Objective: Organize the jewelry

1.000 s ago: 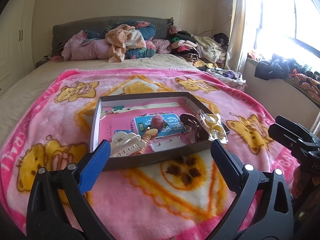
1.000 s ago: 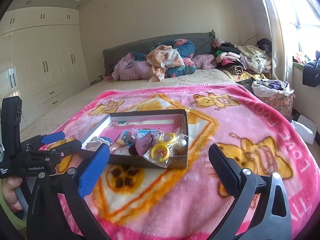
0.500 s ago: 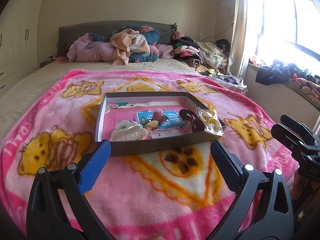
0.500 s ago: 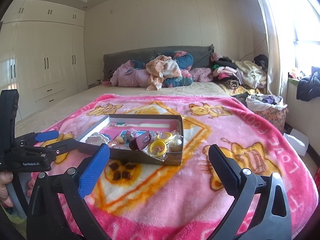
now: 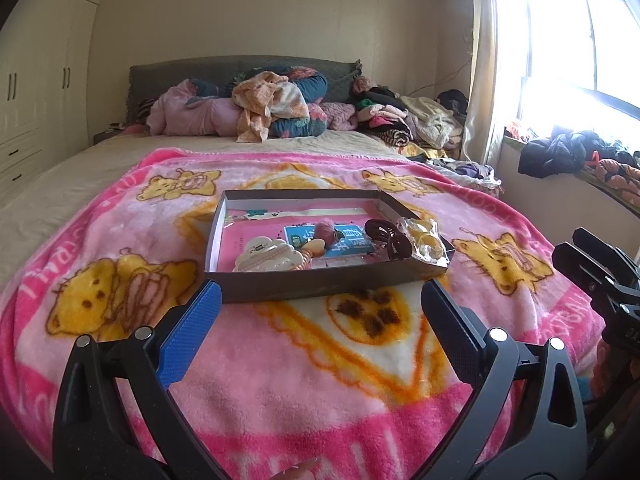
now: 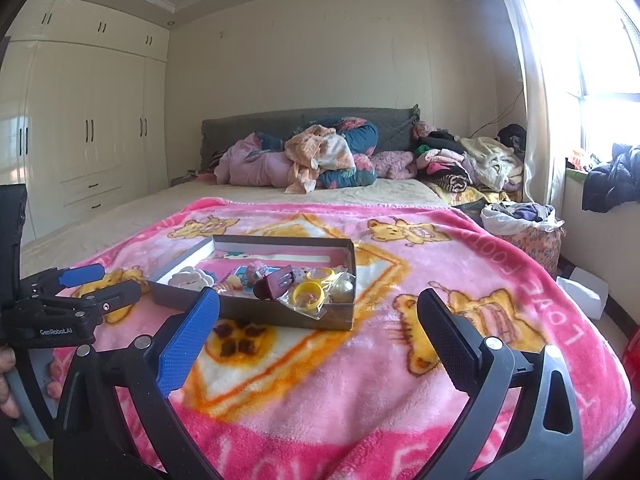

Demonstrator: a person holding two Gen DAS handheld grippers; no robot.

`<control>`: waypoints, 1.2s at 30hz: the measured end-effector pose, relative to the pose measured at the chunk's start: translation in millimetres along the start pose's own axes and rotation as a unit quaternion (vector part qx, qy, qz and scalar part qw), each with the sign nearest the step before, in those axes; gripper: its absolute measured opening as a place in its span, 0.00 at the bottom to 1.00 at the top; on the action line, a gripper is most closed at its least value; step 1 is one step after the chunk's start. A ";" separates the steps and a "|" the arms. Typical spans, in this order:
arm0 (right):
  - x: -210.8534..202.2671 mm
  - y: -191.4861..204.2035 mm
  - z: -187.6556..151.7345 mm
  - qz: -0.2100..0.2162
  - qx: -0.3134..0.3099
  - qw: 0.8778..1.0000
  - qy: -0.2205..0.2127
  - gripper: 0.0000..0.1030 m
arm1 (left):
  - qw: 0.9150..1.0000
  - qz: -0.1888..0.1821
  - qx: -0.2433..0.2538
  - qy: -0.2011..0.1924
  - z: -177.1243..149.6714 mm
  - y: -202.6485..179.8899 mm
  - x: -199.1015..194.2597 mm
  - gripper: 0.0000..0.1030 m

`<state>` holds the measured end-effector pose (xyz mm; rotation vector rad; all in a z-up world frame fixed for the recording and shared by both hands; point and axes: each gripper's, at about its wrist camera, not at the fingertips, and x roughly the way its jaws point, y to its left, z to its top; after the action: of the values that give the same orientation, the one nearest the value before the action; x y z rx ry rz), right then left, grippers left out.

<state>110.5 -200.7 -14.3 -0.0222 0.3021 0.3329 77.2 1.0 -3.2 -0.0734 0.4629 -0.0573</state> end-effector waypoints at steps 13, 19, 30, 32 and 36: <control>-8.2 9.9 -5.0 0.002 -0.009 0.999 -0.046 0.94 | 0.999 0.008 0.000 -0.037 -3.8 -8.1 -8.4 0.89; -2.6 10.0 -6.8 0.000 -0.011 0.999 -0.037 0.94 | 0.999 0.017 -0.004 -0.040 -3.8 -5.8 -6.9 0.89; 2.2 -0.8 -12.0 -0.017 0.016 0.999 -0.036 0.94 | 0.998 0.040 -0.010 -0.047 -5.4 -0.6 -5.1 0.89; 2.4 -0.1 -12.4 -0.015 0.015 0.999 -0.037 0.94 | 0.998 0.040 -0.010 -0.048 -5.2 -0.7 -5.0 0.89; 2.0 1.7 -13.4 -0.013 0.006 0.999 -0.037 0.94 | 0.998 0.039 -0.009 -0.047 -5.4 -0.6 -4.9 0.89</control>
<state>107.9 -199.4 -27.6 -0.0018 0.2310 0.3051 70.4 0.5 -5.8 -0.0749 0.3723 0.0272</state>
